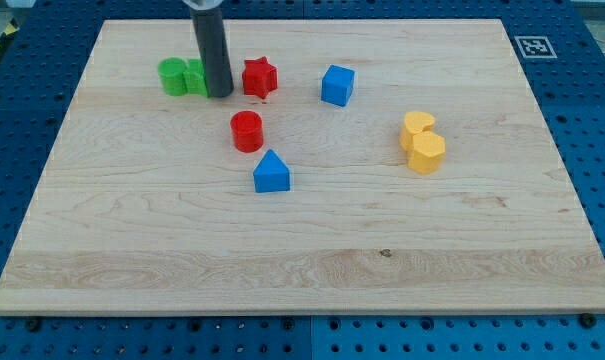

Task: Slide the red star to the top right of the red circle

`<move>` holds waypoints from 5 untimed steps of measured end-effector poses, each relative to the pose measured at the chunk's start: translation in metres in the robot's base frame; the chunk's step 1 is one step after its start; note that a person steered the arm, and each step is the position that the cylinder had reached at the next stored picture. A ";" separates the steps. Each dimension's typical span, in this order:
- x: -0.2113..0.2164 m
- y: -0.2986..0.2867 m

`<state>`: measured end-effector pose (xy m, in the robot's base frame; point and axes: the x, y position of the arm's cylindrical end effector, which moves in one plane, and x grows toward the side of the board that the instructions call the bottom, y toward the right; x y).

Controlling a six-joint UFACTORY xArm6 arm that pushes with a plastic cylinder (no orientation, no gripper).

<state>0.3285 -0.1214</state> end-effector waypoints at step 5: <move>-0.082 0.004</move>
<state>0.2469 -0.1177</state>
